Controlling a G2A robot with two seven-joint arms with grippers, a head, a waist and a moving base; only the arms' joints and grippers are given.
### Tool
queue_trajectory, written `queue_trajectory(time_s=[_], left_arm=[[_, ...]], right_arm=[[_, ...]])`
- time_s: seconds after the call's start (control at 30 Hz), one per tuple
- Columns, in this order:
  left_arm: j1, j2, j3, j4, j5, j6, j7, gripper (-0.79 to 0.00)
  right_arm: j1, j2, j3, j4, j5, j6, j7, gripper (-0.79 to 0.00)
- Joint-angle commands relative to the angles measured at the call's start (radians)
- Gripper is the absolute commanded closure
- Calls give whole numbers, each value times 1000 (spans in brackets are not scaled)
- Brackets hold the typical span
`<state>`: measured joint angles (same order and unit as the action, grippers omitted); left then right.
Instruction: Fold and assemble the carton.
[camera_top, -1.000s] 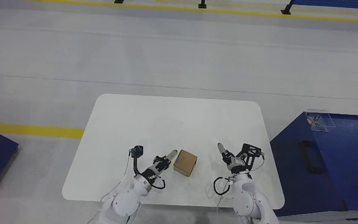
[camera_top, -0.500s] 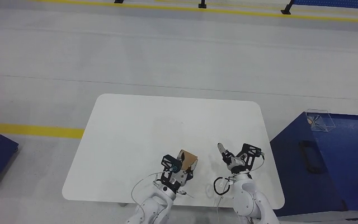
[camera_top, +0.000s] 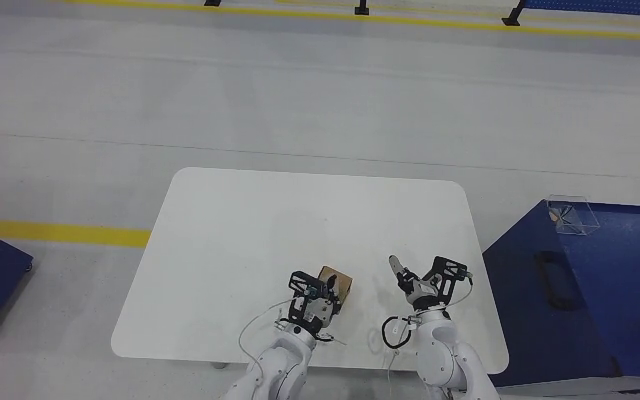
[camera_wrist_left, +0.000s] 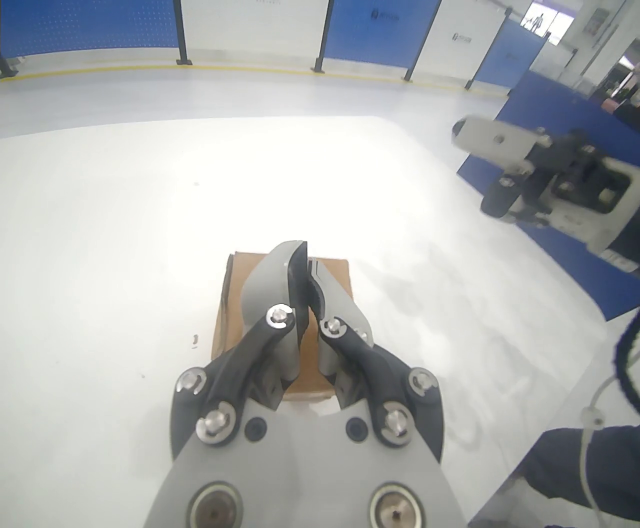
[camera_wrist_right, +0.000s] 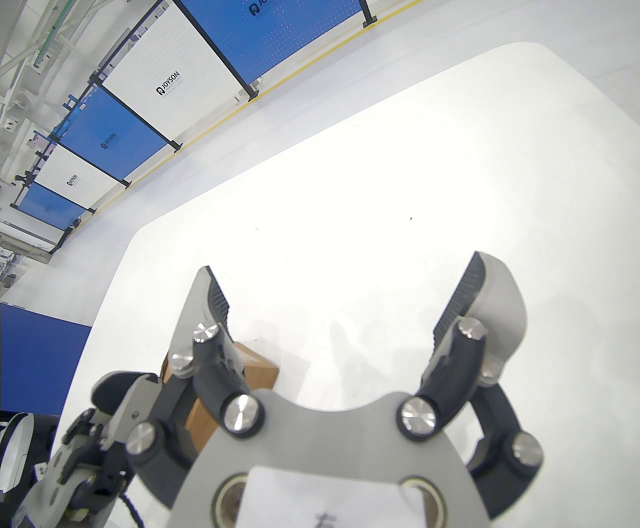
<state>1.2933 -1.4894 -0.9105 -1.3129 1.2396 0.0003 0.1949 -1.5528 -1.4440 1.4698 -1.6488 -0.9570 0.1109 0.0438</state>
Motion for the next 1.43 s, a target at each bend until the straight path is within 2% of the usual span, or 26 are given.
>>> queue_trajectory(time_s=[0.0, 0.1, 0.17, 0.33, 0.47, 0.53, 0.73, 0.77, 0.8, 0.83, 0.87, 0.9, 0.97, 1.13, 1.23, 1.33, 1.4], left_arm=[[3, 2, -8, 6, 3, 3, -6, 0], [-4, 1, -1, 30, 29, 19, -37, 0], [-7, -2, -3, 26, 24, 30, -19, 0], [12, -2, -14, 16, -39, -29, 15, 0], [-2, -6, -10, 44, -20, 14, -9, 0], [7, -10, -13, 27, -56, 1, 43, 0], [116, 1, -67, -85, -132, -116, 355, 0], [135, 4, -77, -101, -136, -129, 404, -86], [160, 6, -87, -112, -149, -140, 458, -785], [160, 6, -87, -112, -149, -140, 458, -1], [154, 5, -85, -110, -146, -138, 437, -3], [162, 6, -87, -113, -149, -141, 468, -10], [161, 6, -88, -113, -150, -141, 474, -84], [159, 6, -87, -112, -149, -140, 457, -417], [160, 6, -87, -112, -149, -140, 457, -571], [160, 6, -87, -112, -149, -140, 457, -692], [160, 6, -87, -112, -149, -140, 457, -739]], right_arm=[[0, 0, 0, 0, 0, 0, 0, -785], [0, 0, 0, 0, 0, 0, 0, -785], [0, 0, 0, 0, 0, 0, 0, -785], [0, 0, 0, 0, 0, 0, 0, -785], [0, 0, 0, 0, 0, 0, 0, -785], [0, 0, 0, 0, 0, 0, 0, -785], [0, 0, 0, 0, 0, 0, 0, -785], [0, 0, 0, 0, 0, 0, 0, -785], [0, 0, 0, 0, 0, 0, 0, -785], [0, 0, 0, 0, 0, 0, 0, -785], [0, 0, 0, 0, 0, 0, 0, -785], [0, 0, 0, 0, 0, 0, 0, -785], [0, 0, 0, 0, 0, 0, 0, -785], [0, 0, 0, 0, 0, 0, 0, -785], [0, 0, 0, 0, 0, 0, 0, -785], [0, 0, 0, 0, 0, 0, 0, -784], [0, 0, 0, 0, 0, 0, 0, -785]])
